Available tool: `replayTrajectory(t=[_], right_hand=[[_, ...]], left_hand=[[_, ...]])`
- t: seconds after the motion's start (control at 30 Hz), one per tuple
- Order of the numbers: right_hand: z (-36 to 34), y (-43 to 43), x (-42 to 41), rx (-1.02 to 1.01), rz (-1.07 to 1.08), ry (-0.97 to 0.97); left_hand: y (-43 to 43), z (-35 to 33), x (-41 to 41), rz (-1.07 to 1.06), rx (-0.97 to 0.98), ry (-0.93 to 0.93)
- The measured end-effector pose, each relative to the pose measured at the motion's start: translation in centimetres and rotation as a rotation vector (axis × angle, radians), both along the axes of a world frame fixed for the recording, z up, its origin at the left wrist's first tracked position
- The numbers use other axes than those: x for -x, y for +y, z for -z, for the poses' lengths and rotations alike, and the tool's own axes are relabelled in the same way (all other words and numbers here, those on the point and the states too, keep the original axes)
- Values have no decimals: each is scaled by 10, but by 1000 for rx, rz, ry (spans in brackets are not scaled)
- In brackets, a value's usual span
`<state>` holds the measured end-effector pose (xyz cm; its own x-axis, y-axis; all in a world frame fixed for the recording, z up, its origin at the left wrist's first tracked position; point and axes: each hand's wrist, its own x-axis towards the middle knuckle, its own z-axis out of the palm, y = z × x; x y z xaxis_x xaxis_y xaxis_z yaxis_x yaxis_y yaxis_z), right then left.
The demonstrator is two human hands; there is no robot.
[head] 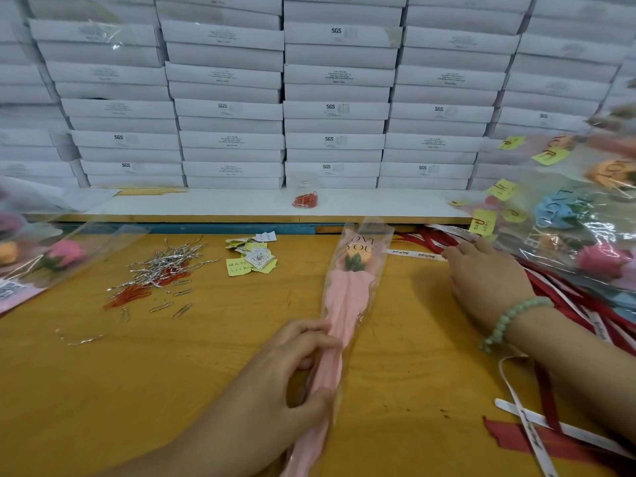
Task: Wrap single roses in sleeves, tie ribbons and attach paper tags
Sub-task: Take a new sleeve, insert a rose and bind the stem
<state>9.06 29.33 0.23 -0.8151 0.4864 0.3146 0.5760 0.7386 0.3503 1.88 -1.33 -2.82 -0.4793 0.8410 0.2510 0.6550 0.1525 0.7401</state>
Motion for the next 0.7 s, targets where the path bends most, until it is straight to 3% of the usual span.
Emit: replayTrajectory(t=[0.13,0.33,0.43,0.7], right_hand=[[5,6,1,34,29,-67],[5,13,0,46,17,14],[7,15,-2,117,55,-61],[2,9,-3,5,-52,-30]], left_hand=[[0,0,0,8,-21,-6],[0,2,2,4,-54,-29],[1,2,1,-3,-86,-35],[0,2,2,-23,-91,-38]])
